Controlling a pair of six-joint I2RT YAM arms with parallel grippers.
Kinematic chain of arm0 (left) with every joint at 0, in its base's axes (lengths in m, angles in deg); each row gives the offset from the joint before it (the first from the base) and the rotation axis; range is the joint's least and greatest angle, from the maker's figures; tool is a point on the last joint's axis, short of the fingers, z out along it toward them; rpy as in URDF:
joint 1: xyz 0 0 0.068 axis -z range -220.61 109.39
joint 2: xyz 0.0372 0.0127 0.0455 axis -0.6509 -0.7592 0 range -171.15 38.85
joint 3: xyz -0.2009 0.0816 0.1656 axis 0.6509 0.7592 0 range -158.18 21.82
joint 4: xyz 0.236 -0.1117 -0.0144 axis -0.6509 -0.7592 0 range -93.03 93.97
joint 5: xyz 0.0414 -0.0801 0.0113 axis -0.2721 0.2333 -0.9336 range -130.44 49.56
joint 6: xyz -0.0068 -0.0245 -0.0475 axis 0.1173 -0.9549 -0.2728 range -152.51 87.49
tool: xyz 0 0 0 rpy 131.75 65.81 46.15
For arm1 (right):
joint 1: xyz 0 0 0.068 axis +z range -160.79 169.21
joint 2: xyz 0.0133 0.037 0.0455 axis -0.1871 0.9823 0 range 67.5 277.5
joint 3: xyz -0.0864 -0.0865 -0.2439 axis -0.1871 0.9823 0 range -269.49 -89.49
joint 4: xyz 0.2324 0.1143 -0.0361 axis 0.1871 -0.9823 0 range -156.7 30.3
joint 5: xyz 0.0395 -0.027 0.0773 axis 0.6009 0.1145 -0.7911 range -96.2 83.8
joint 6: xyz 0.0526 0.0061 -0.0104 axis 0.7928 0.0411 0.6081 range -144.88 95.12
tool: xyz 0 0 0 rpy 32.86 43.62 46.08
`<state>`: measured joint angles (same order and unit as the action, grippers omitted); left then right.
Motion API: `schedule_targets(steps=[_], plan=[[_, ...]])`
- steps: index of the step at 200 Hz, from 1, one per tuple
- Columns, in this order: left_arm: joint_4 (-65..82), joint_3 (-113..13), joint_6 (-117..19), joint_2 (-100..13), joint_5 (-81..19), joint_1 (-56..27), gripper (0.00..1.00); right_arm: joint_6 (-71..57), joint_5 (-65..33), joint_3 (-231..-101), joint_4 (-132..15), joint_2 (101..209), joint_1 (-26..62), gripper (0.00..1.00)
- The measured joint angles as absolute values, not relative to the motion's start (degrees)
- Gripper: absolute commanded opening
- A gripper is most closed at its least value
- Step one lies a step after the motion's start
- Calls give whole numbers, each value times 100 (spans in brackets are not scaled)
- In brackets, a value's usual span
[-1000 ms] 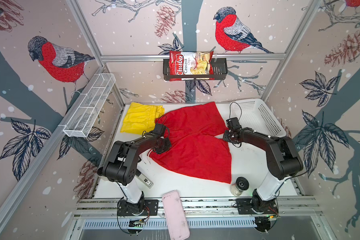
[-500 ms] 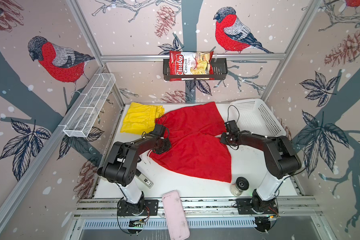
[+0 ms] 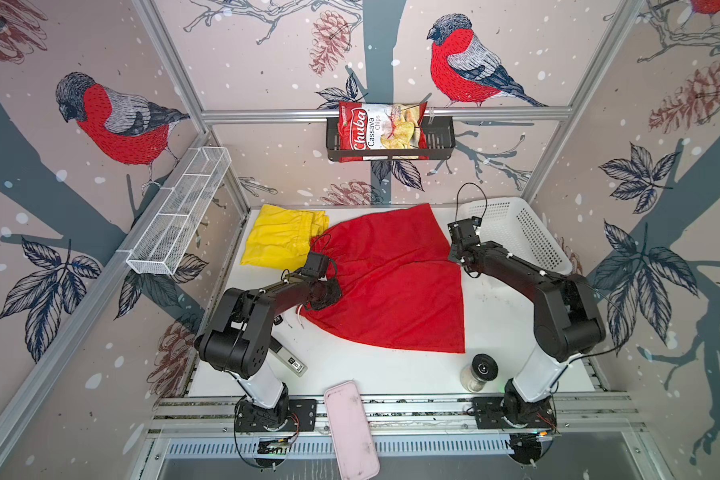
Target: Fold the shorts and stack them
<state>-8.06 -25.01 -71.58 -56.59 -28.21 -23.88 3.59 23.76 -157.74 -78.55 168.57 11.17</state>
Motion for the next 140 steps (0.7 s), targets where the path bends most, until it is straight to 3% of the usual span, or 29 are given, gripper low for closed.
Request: schedule_targets(steps=[25,44,140], plan=[[-585,-2475,-7282,-5630,-2565,-2390,38,335,2747,-15841,-8063,16906,1366,27],[-552,-2553,-7319,-5576,-2351,-2386,52,337,2819,-15887,-8120,16720,1550,28],[-1300,-3467,-7221,-5200,-2266,-2372,59,848,1243,-14084,-6745,15810,2675,36]])
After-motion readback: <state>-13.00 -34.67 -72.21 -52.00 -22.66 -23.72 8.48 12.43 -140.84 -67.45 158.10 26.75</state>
